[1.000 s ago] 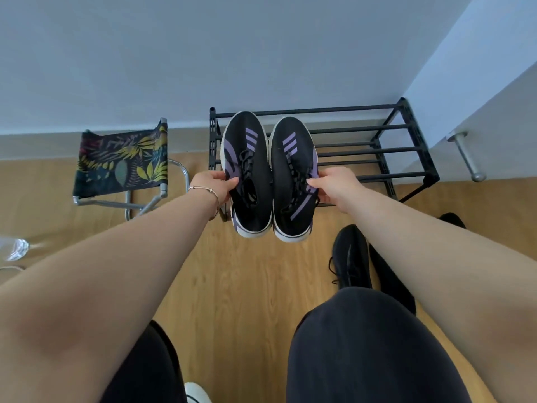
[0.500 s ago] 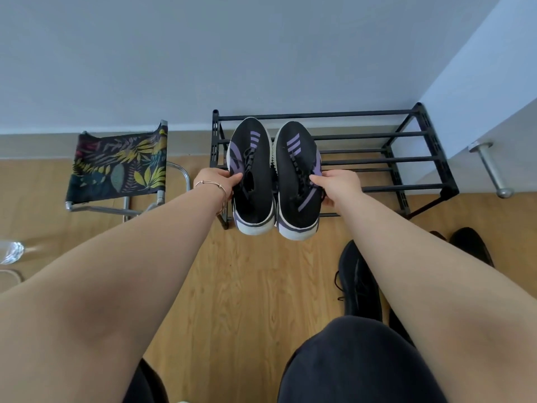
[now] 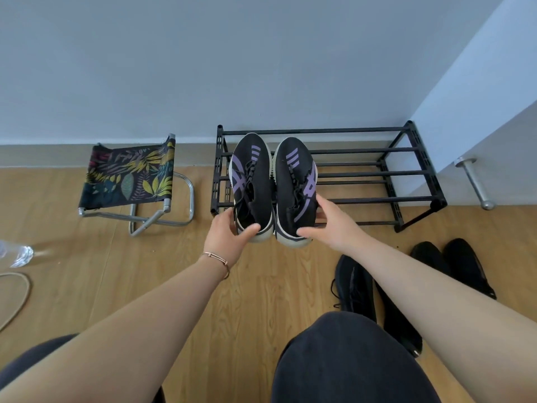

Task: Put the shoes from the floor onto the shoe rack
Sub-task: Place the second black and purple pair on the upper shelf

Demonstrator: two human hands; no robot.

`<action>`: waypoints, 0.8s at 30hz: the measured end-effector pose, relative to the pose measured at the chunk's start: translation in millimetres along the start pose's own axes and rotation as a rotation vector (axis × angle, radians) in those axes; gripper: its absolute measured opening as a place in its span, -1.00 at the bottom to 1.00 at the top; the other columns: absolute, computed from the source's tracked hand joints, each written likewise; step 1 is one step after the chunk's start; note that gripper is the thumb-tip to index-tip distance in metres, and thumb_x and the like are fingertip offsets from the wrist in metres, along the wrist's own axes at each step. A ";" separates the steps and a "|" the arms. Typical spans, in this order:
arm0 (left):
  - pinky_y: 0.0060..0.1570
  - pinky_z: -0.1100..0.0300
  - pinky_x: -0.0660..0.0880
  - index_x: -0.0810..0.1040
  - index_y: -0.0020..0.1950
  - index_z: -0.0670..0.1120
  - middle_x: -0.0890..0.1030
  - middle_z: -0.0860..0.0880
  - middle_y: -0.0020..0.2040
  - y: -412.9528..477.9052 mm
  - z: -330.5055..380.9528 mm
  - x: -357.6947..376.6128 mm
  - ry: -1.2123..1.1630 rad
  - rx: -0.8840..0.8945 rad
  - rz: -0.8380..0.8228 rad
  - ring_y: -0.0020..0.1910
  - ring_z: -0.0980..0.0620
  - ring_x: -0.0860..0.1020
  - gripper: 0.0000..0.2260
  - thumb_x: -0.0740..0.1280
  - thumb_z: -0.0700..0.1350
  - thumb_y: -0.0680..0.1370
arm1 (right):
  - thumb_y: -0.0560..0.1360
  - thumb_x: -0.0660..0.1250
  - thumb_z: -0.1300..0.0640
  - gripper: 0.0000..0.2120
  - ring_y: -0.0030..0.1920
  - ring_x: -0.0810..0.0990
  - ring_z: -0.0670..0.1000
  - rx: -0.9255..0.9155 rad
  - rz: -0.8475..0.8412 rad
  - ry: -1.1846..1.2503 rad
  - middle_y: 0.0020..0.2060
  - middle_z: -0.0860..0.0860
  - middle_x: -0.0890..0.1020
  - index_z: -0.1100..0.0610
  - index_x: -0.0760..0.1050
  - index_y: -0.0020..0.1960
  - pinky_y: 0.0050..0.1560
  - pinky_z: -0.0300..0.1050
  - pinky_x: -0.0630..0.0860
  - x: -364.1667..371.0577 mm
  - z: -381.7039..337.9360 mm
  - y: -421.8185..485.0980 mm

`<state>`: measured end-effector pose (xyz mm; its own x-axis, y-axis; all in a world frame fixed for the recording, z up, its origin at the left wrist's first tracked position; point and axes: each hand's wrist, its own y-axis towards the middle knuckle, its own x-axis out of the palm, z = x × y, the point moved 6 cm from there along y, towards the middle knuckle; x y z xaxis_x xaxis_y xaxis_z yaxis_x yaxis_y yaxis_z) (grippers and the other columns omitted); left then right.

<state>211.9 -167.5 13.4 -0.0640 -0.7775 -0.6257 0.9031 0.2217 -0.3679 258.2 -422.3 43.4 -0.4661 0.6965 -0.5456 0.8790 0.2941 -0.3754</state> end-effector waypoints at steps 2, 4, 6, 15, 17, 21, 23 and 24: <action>0.39 -0.08 0.44 0.30 0.55 -0.03 0.43 -0.02 0.46 -3.9 0.4 8.4 0.069 0.042 -0.016 0.42 -0.04 0.42 -0.19 0.50 0.23 0.41 | 0.22 0.59 -0.27 -0.02 0.35 0.39 -0.22 -0.036 0.007 -0.100 0.42 -0.20 0.44 -0.31 0.15 0.51 0.31 -0.13 0.36 8.3 0.6 -1.7; 0.45 -0.09 0.37 0.21 0.60 -0.03 0.39 -0.03 0.52 -2.4 0.3 11.5 0.102 0.041 -0.005 0.49 -0.06 0.34 -0.11 0.54 0.19 0.39 | 0.20 0.62 -0.26 0.12 0.44 0.33 -0.04 -0.066 0.041 -0.149 0.47 -0.06 0.40 -0.18 0.05 0.58 0.38 -0.05 0.32 13.7 -0.2 -0.3; 0.45 -0.09 0.38 0.21 0.60 -0.02 0.42 -0.03 0.50 1.6 -0.1 11.9 0.134 0.043 0.027 0.48 -0.06 0.35 -0.12 0.55 0.16 0.39 | 0.21 0.63 -0.24 0.18 0.47 0.30 0.04 -0.055 0.069 -0.200 0.47 0.01 0.37 -0.07 0.01 0.61 0.45 0.03 0.33 16.8 -0.9 2.1; 0.40 -0.07 0.43 0.27 0.57 -0.01 0.48 -0.02 0.45 20.4 9.2 0.9 0.168 0.072 0.089 0.43 -0.07 0.40 -0.14 0.55 0.19 0.38 | 0.21 0.63 -0.16 0.02 0.37 0.41 0.05 -0.091 0.149 -0.137 0.35 -0.06 0.52 -0.12 0.19 0.53 0.30 0.05 0.46 8.7 -9.6 16.4; 0.36 -0.10 0.47 0.29 0.56 0.00 0.51 -0.01 0.44 30.0 15.6 -3.7 0.137 0.065 0.095 0.42 -0.07 0.43 -0.17 0.56 0.16 0.38 | 0.20 0.64 -0.12 -0.07 0.30 0.49 0.04 -0.106 0.158 -0.094 0.25 -0.09 0.59 -0.14 0.27 0.47 0.18 -0.03 0.48 4.3 -18.2 27.1; 0.27 -0.13 0.53 0.37 0.49 0.04 0.57 0.00 0.36 48.7 27.3 -14.5 0.100 0.062 0.110 0.36 -0.10 0.48 -0.27 0.56 0.11 0.38 | 0.11 0.53 -0.27 -0.06 0.26 0.54 0.05 -0.083 0.138 -0.051 0.26 -0.07 0.62 -0.12 0.31 0.43 0.10 -0.09 0.44 -0.6 -31.7 47.2; 0.27 -0.13 0.53 0.37 0.49 0.03 0.58 0.00 0.34 58.3 31.3 -19.5 0.095 0.061 0.103 0.36 -0.11 0.49 -0.28 0.56 0.08 0.39 | 0.08 0.49 -0.31 -0.04 0.25 0.55 0.06 -0.069 0.132 -0.051 0.27 -0.03 0.61 -0.09 0.33 0.42 0.07 -0.10 0.42 -2.6 -36.9 55.1; 0.28 -0.13 0.53 0.36 0.51 0.02 0.58 -0.01 0.35 62.7 33.0 -21.6 0.101 0.058 0.097 0.36 -0.11 0.49 -0.27 0.56 0.07 0.40 | 0.10 0.52 -0.28 -0.06 0.26 0.55 0.08 -0.061 0.125 -0.056 0.29 -0.02 0.61 -0.07 0.33 0.42 0.07 -0.09 0.42 -3.0 -39.3 59.0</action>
<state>283.9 -156.1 26.5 -0.0149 -0.6904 -0.7232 0.9300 0.2561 -0.2637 315.4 -381.3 52.4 -0.3557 0.6929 -0.6273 0.9343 0.2476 -0.2563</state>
